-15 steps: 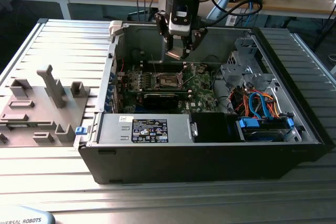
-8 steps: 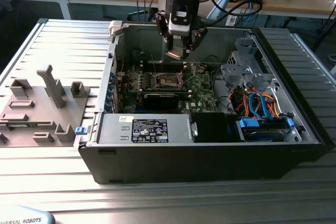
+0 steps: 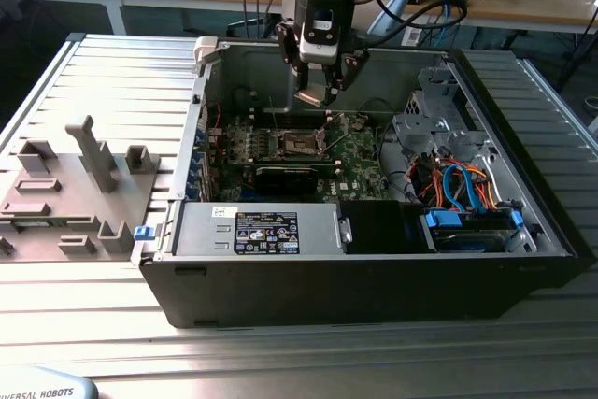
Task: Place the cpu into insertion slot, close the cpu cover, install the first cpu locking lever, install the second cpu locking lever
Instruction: 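Place the cpu into insertion slot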
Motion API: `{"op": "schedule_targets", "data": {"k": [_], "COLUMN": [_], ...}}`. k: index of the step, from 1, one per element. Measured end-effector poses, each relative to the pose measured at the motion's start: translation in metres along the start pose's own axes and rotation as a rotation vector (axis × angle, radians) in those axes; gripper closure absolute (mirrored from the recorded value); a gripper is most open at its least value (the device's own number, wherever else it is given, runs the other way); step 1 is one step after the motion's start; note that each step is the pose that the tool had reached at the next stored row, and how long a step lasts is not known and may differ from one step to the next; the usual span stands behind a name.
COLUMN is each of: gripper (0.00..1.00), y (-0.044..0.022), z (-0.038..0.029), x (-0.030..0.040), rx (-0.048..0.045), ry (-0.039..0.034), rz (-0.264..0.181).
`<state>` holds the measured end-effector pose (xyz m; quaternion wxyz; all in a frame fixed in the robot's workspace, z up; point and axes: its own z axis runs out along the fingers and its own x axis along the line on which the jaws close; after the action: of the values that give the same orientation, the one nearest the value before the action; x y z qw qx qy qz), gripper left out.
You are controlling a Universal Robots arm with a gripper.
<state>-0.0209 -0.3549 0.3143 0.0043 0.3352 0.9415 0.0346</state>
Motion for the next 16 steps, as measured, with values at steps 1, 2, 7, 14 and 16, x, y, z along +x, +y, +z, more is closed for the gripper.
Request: {"op": "schedule_targets", "data": {"k": [1,2,7,14,16], "gripper": [0.46,0.46,0.46,0.46,0.46], "y": [0.0000,0.0000,0.0000,0.0000,0.0000], "z": [0.0000,0.0000,0.0001,0.0002,0.0003], "x": [0.0000,0.0000,0.0000,0.0000,0.0000], "rx": [0.0000,0.0000,-0.0001,-0.0001,-0.0001], "ry": [0.0000,-0.0001,-0.0003,-0.0006,-0.0006], "rz": [0.001,0.001,0.004,0.008,0.009]}}
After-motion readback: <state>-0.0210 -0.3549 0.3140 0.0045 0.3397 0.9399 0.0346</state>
